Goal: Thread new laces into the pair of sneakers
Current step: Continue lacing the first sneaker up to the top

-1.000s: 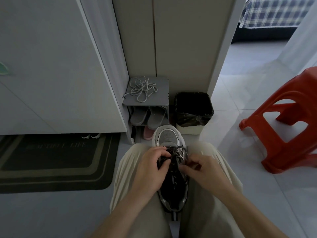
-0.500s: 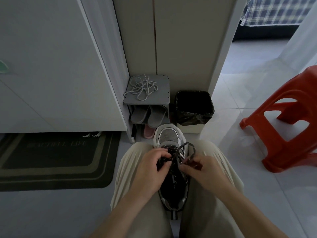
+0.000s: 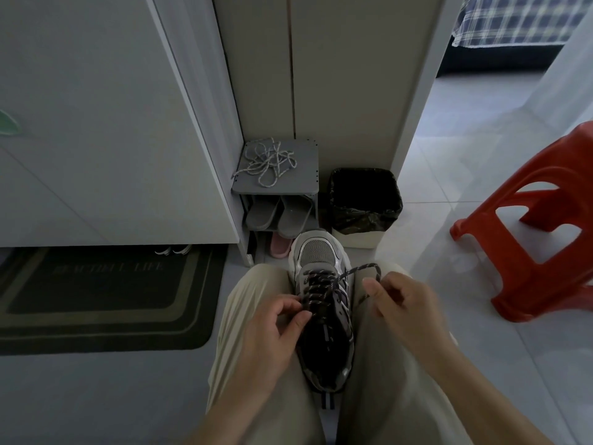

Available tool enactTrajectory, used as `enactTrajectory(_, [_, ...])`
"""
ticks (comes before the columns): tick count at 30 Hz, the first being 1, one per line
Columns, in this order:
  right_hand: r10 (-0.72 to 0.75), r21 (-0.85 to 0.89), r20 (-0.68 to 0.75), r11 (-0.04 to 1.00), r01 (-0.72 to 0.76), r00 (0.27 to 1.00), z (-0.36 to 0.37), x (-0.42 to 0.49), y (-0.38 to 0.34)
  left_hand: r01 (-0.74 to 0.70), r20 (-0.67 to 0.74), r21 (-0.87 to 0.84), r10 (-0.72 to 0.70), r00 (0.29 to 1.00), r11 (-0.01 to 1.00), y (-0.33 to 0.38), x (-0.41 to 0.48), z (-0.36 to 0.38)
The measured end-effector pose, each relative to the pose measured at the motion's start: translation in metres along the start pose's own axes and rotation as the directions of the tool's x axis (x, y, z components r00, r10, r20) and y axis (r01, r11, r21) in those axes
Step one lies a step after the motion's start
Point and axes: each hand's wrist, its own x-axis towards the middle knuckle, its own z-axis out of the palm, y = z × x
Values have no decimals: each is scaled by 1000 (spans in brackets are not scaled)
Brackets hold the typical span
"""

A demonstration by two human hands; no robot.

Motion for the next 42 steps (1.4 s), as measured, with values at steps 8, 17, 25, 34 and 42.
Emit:
enactTrajectory(8, [-474,-276,71,836,474,877,33,-13,-8,-107,23,212,104,994,971,14,6,-8])
enactTrajectory(17, [-337,-531,213,748,399,917,52,-26,-14,-165,3,401,179,984,901,25,22,-15])
enactTrajectory(25, [-256,-329,8,912,245,967,63,-27,-13,-17,76,215,1,997,977,16,5,-16])
enactTrajectory(34, [-329,-394,15,866,308,944,57,-28,-10,-50,-90,163,65,994,985,10,16,-23])
enactTrajectory(42, [-286,-278,41,917,286,957,56,-32,-3,75,61,114,-82,995,991,18,5,-13])
